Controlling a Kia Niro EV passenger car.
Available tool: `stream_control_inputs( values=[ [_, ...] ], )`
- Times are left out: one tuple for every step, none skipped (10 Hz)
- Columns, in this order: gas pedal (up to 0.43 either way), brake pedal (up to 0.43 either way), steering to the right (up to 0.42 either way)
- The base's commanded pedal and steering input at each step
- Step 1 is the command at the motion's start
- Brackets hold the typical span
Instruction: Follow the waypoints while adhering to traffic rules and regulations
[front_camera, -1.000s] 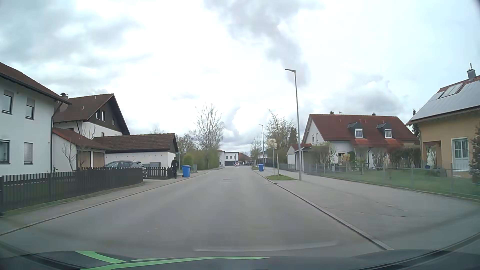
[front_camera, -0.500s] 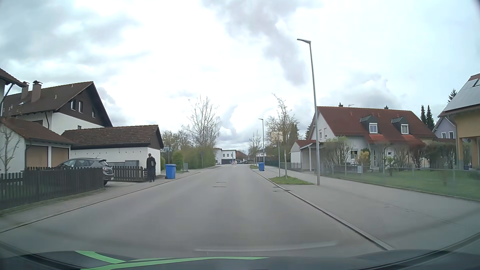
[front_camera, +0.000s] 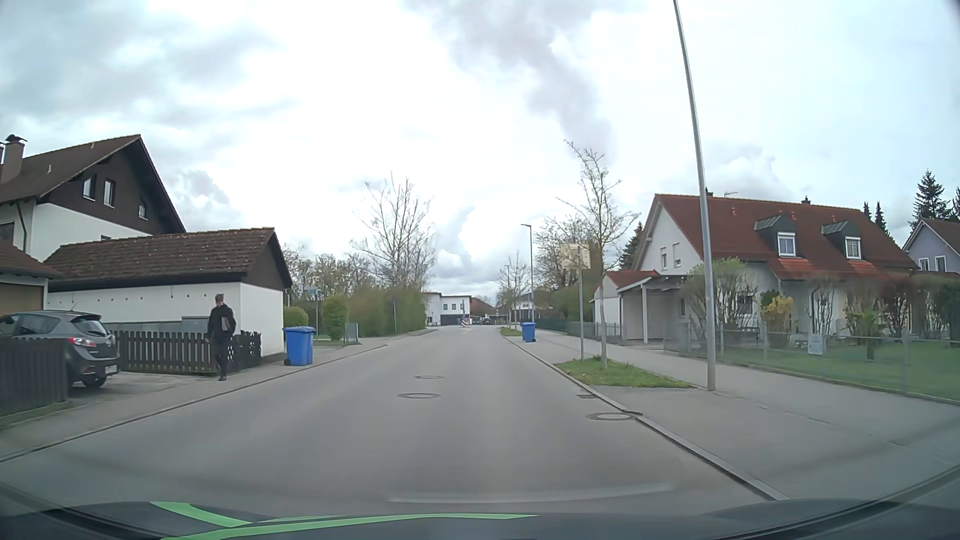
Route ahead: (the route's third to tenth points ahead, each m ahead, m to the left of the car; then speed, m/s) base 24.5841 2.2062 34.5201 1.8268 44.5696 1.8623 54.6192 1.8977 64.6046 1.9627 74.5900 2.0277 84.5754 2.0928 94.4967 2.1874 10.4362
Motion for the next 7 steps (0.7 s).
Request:
stream_control_inputs(
  values=[
    [0.0,0.207,0.0],
    [0.0,0.213,0.0],
    [0.0,0.213,-0.001],
    [0.0,0.201,-0.001],
    [0.0,0.189,-0.002],
    [0.0,0.177,-0.002],
    [0.0,0.171,-0.002]
  ],
)
